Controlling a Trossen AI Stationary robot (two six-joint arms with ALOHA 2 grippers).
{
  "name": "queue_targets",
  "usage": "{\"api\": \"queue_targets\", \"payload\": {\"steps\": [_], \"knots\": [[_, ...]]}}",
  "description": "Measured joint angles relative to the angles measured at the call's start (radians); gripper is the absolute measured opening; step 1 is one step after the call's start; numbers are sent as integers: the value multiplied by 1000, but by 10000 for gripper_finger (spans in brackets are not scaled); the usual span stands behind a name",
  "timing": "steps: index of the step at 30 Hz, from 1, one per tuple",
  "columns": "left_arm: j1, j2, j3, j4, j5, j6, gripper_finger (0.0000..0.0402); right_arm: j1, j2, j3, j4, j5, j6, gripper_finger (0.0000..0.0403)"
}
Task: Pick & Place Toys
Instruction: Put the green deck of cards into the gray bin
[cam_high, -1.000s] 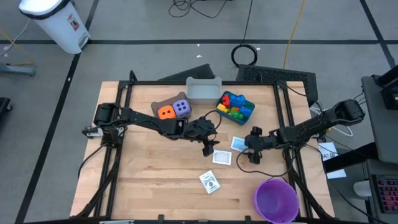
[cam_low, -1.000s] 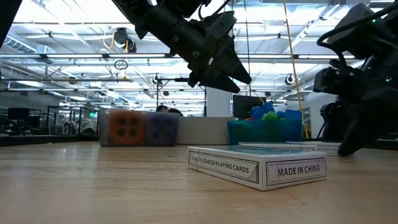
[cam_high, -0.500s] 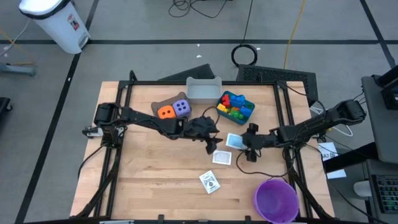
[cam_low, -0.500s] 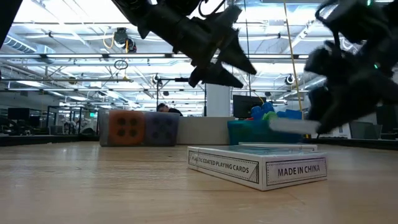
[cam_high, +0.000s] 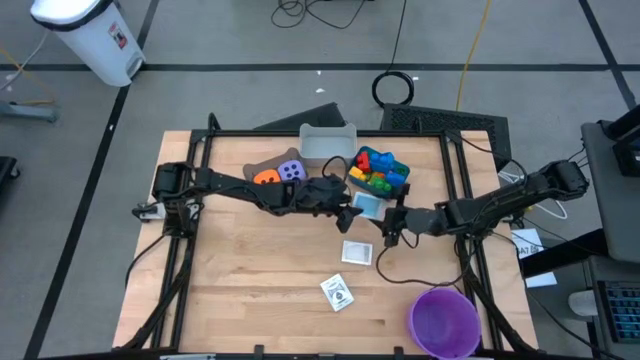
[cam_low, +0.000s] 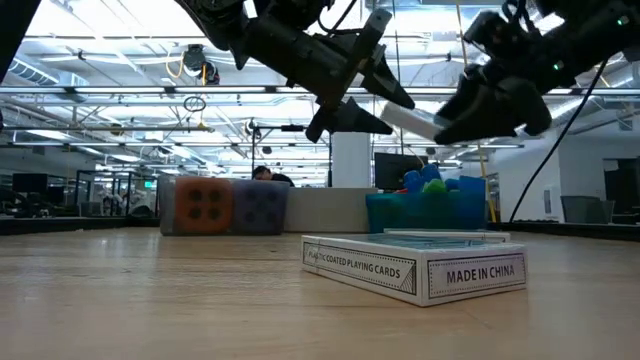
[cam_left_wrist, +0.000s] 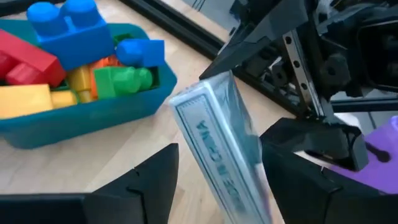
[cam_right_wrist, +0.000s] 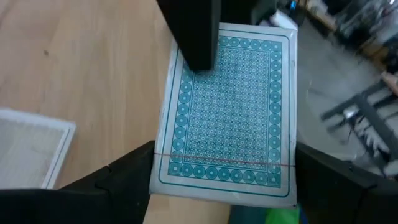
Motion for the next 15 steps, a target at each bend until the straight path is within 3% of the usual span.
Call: {"api": "queue_targets", "payload": {"steps": [7,15], "knots": [[12,0,0,42,5,26,213,0,0,0,57,-2,-52,309],[40,0,0,38,74,46,70,-1,-1,0,65,0,39,330]]}}
